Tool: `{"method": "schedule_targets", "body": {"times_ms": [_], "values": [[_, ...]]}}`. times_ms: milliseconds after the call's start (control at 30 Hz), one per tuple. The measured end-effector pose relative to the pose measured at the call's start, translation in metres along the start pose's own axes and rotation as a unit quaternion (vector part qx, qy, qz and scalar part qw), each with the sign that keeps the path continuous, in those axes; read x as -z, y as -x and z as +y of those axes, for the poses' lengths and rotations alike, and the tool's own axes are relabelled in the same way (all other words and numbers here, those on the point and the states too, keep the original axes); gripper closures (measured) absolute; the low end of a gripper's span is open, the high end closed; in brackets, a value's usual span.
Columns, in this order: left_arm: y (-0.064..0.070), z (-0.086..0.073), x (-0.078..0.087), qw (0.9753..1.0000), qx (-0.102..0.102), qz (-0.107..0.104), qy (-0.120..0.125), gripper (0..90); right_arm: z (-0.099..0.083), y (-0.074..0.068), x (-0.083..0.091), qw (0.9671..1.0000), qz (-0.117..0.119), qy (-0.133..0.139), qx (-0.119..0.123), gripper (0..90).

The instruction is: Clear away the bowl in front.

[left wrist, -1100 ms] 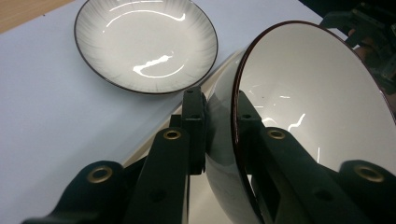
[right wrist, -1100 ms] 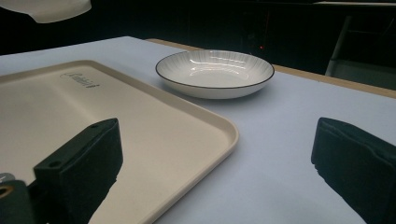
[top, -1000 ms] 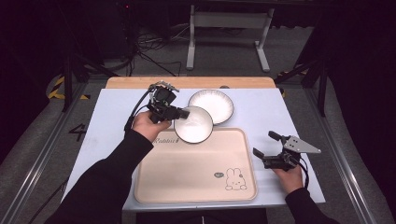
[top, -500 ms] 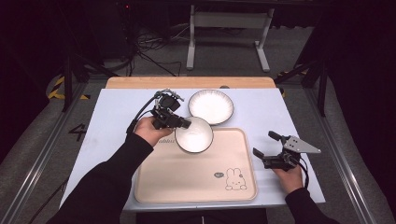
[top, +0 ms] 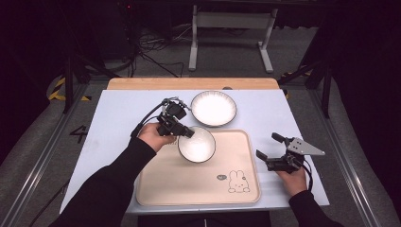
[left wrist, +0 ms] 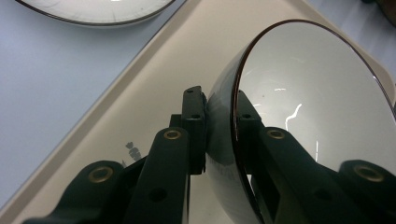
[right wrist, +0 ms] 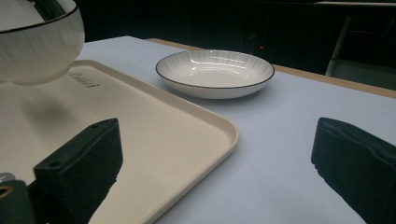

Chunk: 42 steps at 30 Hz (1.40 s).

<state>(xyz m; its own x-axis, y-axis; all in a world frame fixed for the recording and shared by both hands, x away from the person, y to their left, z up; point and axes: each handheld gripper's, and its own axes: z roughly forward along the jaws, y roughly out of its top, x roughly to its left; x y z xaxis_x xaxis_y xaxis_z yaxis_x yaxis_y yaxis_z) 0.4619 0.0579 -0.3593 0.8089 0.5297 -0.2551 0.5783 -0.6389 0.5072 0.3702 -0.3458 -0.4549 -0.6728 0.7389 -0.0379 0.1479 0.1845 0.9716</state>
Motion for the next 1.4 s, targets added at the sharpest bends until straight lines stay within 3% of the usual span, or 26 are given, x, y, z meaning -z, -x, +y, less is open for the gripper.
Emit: {"method": "schedule_targets", "body": {"times_ms": [933,1200,1300,1400], "values": [[0.011,-0.003,-0.033,0.9975,-0.029,-0.022,-0.061,80.1,0.000,0.000,0.000,1.0000,0.000,0.001,-0.002,2.7],[0.011,-0.005,-0.040,0.9968,-0.034,-0.019,-0.069,80.1,0.000,0.000,0.000,1.0000,0.000,0.001,-0.002,2.7],[0.012,-0.006,-0.043,0.9958,-0.053,-0.014,-0.073,80.1,0.000,0.000,0.000,1.0000,0.000,0.000,-0.001,2.7],[0.011,-0.007,-0.045,0.9960,-0.050,-0.020,-0.071,80.1,0.000,0.000,0.000,1.0000,0.000,0.000,-0.001,2.7]]}}
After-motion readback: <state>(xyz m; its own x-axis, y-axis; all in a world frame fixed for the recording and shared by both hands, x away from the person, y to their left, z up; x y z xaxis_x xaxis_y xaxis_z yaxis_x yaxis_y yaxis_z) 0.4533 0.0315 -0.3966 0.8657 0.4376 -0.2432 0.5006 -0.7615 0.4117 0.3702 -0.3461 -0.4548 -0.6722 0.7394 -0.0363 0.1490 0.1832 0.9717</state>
